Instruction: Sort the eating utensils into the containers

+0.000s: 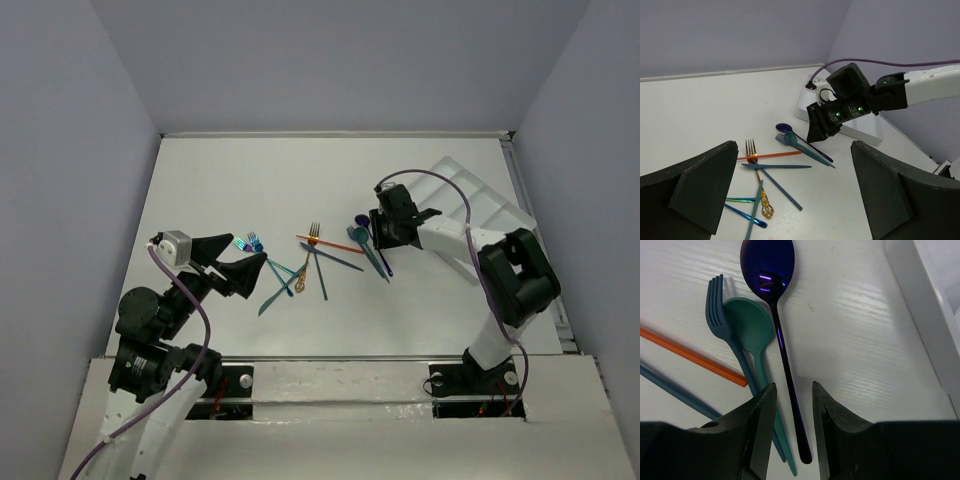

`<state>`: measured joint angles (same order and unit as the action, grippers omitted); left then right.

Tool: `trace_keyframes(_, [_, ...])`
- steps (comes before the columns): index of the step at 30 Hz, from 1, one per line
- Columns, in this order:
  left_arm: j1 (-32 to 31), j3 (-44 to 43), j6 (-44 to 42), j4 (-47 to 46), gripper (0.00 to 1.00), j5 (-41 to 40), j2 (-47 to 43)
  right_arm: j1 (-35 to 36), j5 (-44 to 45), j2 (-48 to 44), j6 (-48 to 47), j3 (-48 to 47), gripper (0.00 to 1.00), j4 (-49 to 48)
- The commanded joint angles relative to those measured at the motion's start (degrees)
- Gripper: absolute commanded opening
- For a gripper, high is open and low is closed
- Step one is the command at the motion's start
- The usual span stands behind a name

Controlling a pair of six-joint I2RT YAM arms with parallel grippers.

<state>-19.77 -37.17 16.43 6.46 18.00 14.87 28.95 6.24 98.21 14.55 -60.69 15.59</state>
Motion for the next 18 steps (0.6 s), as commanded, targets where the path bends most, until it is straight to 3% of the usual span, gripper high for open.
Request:
trace_keyframes(1, [0.26, -0.36, 0.1, -2.59, 0.99, 0.63, 0.07, 0.85, -0.09, 1.63, -1.27, -2.86, 0.4, -2.85])
trace_keyframes(6, [0.26, -0.36, 0.1, -2.59, 0.99, 0.63, 0.07, 0.85, 0.0, 4.79, -1.89, -4.26, 0.39, -3.03])
trace_keyframes(14, [0.26, -0.27, 0.01, -2.68, 0.99, 0.72, 0.15, 0.85, 1.93, 8.48, -3.38, -6.55, 0.1, -2.94])
trace_keyframes(18, [0.26, -0.27, 0.1, -2.77, 0.99, 0.81, 0.16, 0.85, 2.19, 8.4, -5.22, -7.43, 0.0, -2.59])
